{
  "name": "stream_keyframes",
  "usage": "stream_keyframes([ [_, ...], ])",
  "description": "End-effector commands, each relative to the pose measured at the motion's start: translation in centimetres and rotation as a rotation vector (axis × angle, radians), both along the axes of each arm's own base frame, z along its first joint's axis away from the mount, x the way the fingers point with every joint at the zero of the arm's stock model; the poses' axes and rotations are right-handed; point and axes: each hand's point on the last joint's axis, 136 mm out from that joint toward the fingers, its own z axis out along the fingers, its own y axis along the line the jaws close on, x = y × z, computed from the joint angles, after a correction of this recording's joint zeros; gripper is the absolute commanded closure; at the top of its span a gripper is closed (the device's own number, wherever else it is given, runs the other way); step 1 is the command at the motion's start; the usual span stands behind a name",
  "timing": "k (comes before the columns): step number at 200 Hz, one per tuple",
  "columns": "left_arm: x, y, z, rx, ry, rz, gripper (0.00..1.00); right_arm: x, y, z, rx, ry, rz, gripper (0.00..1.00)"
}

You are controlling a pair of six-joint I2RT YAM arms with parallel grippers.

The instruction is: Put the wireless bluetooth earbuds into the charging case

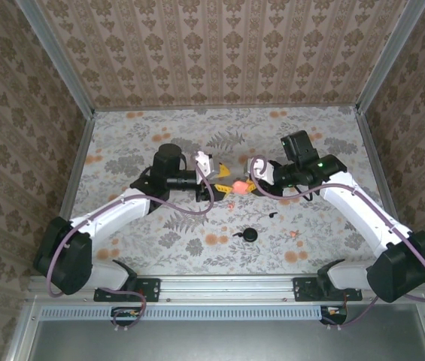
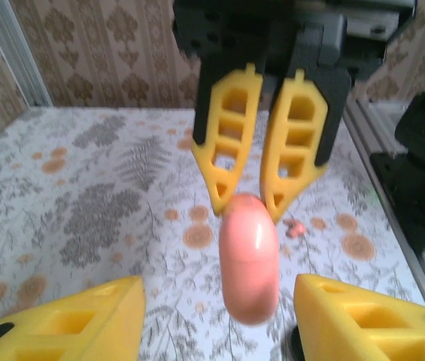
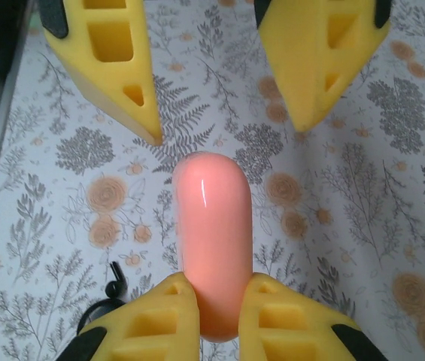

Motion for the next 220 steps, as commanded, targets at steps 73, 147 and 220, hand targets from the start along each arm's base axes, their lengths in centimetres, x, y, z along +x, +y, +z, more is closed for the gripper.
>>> stream_keyframes([
  [73, -1.5, -0.6, -0.9, 0.052, -0.001, -0.077, 0.46, -0.6, 2.0, 1.4, 0.041, -0.051, 0.079, 0.86],
  [147, -1.6, -1.1, -0.7, 0.037, 0.024, -0.09, 0.54, -0.7, 2.5, 1.3, 0.071, -0.042, 0.077, 0.86],
  [220, -1.6, -1.2, 0.0, 0.013, 0.033, -0.096, 0.6, -0.7, 2.2, 0.5, 0.041, -0.041, 0.07, 0.86],
])
